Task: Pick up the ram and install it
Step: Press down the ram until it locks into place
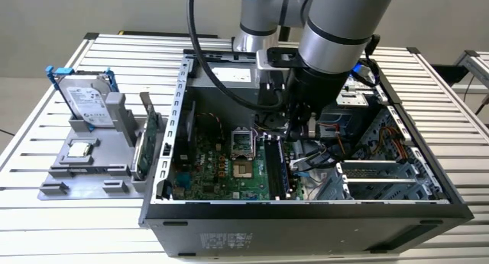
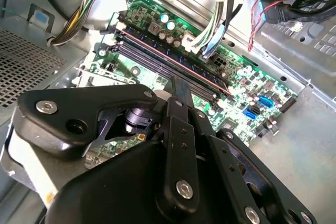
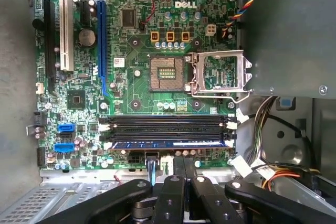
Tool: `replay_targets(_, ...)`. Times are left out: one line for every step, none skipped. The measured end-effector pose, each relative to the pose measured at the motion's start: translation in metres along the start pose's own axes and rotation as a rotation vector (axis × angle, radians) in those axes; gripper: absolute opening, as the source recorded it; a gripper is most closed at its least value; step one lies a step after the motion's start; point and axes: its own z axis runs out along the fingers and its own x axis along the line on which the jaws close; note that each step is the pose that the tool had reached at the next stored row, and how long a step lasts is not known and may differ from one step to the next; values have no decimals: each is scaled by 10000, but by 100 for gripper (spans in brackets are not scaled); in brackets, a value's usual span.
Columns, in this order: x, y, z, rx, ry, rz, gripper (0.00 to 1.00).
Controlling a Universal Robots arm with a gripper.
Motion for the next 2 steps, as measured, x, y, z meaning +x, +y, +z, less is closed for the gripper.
replay_targets(0, 0, 0, 0, 0, 0, 0)
replay_targets(0, 0, 0, 0, 0, 0, 0)
